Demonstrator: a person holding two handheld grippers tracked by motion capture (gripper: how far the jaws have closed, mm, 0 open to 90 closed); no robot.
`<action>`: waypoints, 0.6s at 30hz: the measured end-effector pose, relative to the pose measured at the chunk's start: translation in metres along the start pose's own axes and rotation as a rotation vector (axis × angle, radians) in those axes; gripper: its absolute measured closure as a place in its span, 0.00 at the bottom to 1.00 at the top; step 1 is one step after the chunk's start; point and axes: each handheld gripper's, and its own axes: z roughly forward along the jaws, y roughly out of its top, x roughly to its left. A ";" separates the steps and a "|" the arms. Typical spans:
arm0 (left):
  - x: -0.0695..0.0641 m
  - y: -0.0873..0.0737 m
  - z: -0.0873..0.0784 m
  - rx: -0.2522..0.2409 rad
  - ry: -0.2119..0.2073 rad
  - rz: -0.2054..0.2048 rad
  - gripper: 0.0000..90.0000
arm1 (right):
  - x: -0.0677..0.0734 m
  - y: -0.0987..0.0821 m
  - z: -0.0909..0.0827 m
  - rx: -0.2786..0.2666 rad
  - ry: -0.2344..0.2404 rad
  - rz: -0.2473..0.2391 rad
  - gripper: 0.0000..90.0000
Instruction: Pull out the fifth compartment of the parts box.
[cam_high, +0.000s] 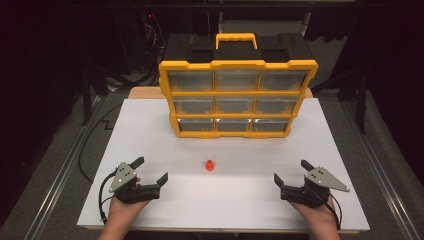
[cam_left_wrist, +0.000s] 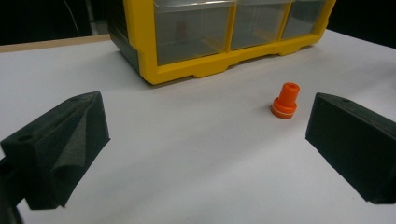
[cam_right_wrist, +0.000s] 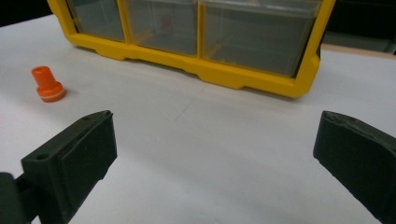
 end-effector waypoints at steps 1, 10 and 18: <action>0.000 0.000 0.001 -0.002 -0.001 0.002 0.01 | -0.001 -0.001 0.001 0.010 -0.004 0.008 0.00; 0.000 0.000 0.001 -0.001 0.002 0.000 0.01 | -0.006 -0.004 0.002 0.024 -0.017 0.015 0.00; -0.001 0.000 0.001 0.000 0.000 -0.003 0.01 | -0.005 -0.004 0.003 0.032 -0.014 0.006 0.00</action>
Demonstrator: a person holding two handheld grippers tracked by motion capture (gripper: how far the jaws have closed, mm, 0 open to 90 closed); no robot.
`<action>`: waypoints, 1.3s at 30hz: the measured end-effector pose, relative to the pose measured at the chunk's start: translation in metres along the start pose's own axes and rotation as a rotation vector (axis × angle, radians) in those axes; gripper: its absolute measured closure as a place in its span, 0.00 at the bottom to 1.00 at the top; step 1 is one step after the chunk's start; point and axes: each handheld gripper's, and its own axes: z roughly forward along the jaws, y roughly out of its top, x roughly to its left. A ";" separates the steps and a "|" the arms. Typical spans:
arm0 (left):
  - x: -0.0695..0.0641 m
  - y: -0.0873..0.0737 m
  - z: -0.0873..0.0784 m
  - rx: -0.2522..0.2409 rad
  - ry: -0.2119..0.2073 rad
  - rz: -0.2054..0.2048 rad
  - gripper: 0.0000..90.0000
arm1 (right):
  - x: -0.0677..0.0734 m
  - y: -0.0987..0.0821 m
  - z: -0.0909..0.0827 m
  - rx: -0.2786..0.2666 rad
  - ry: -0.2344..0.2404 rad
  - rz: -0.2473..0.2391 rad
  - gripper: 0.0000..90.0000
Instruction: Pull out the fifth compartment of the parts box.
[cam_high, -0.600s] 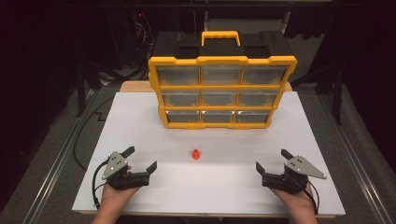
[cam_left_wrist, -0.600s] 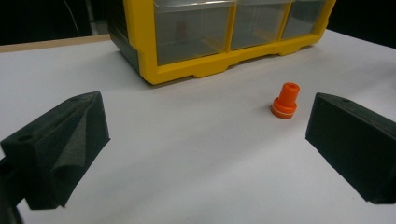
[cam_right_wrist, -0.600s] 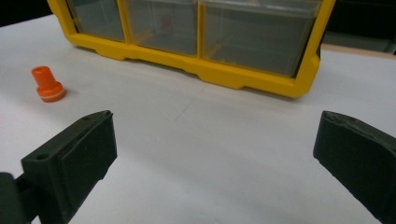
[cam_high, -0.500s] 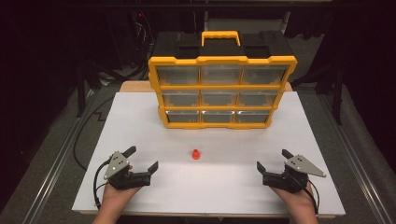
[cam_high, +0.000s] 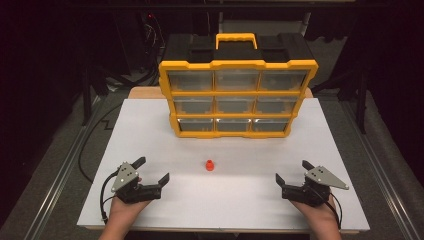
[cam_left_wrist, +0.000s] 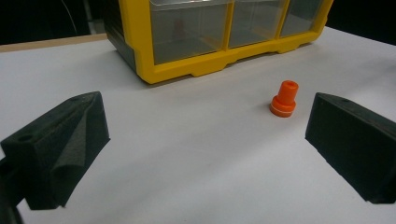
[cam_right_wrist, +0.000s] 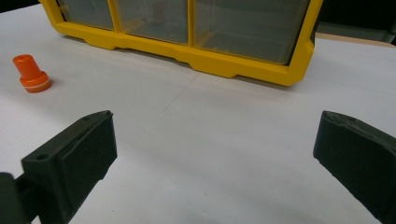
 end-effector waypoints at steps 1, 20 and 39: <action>0.000 0.000 0.000 -0.002 0.000 -0.001 0.01 | 0.000 0.000 0.000 0.000 0.000 0.000 0.00; -0.001 0.000 0.001 0.006 -0.016 0.003 0.01 | 0.000 0.007 0.020 0.011 -0.016 -0.018 0.00; -0.003 -0.002 0.004 0.020 -0.021 0.010 0.01 | -0.006 0.020 0.060 0.013 -0.044 -0.023 0.00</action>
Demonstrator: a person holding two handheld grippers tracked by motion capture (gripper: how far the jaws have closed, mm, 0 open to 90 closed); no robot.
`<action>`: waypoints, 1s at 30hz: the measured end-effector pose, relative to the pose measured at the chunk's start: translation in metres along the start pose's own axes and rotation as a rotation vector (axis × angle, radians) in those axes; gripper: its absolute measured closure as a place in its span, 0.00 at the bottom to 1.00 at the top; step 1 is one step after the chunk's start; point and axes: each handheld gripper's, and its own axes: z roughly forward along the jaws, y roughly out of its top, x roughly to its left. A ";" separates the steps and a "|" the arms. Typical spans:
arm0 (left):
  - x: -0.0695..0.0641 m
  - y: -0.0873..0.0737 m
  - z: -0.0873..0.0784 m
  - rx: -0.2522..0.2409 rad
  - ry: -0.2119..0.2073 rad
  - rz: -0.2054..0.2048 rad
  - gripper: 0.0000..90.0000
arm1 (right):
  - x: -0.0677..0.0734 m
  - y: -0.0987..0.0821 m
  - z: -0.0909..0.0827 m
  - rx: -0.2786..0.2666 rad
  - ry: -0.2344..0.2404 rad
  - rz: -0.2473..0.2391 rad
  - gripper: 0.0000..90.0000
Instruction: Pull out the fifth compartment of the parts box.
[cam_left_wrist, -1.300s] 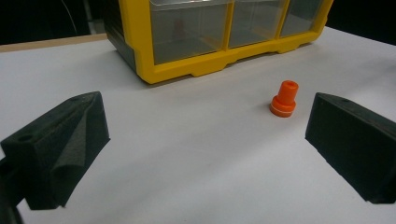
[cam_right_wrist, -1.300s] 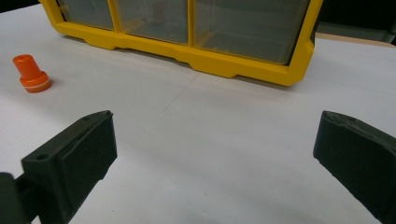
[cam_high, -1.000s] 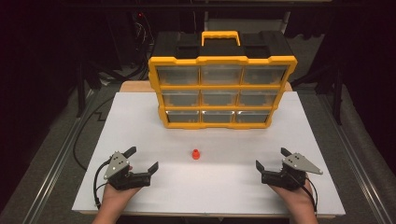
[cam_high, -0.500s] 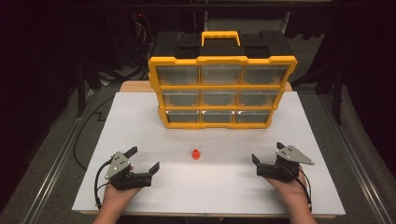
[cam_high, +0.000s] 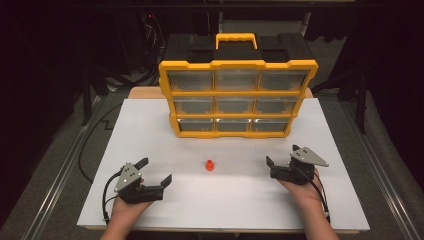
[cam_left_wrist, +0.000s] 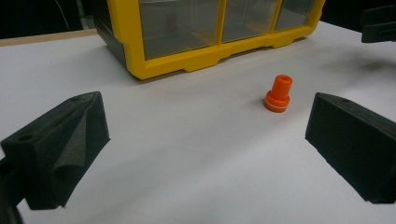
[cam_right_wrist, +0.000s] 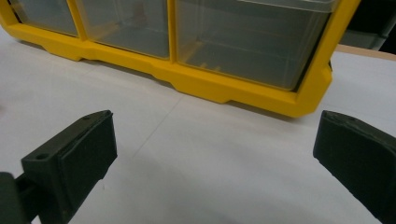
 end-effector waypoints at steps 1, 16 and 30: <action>0.000 0.000 0.000 0.000 0.000 0.000 0.01 | 0.000 0.001 0.002 -0.002 -0.001 -0.001 0.00; 0.000 0.000 -0.002 -0.013 0.001 -0.008 0.01 | 0.002 0.016 0.016 0.024 -0.010 -0.023 0.00; 0.002 0.001 -0.004 -0.008 -0.002 -0.024 0.01 | 0.007 0.017 0.008 0.069 -0.004 -0.122 0.00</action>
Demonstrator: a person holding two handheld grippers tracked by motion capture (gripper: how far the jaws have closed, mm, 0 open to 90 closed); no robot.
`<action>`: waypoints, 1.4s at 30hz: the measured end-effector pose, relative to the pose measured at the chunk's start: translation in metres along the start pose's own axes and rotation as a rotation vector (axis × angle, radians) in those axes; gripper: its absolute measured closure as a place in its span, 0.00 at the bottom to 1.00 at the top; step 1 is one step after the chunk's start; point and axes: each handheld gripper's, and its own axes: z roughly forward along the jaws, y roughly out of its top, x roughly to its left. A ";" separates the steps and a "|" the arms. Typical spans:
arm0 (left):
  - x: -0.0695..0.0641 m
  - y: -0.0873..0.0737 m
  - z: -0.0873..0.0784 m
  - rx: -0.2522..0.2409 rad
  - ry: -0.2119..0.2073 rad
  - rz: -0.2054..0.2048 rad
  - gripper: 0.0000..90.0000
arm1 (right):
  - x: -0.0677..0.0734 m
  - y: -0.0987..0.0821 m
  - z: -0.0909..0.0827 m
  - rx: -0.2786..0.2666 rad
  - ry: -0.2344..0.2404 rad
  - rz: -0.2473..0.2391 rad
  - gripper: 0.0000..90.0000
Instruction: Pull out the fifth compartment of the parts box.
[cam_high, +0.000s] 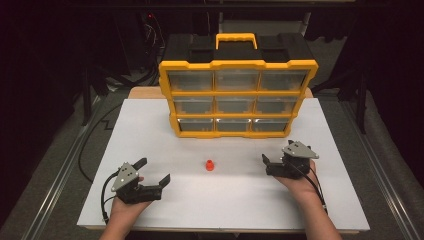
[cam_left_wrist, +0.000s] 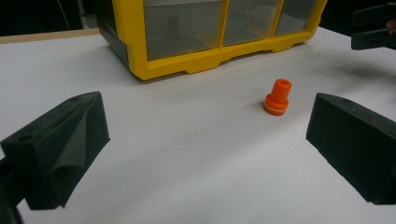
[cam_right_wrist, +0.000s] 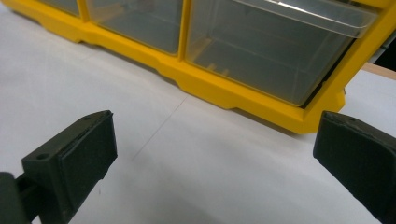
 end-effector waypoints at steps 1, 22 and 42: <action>0.000 0.000 0.000 -0.002 0.006 0.005 0.01 | 0.000 0.000 0.000 0.003 0.001 -0.007 0.00; -0.001 0.000 -0.001 0.009 0.020 0.002 0.01 | 0.011 -0.007 -0.007 0.111 -0.014 -0.266 0.00; -0.003 0.000 -0.001 -0.013 0.021 0.018 0.00 | 0.028 -0.010 -0.010 0.138 -0.084 -0.511 0.00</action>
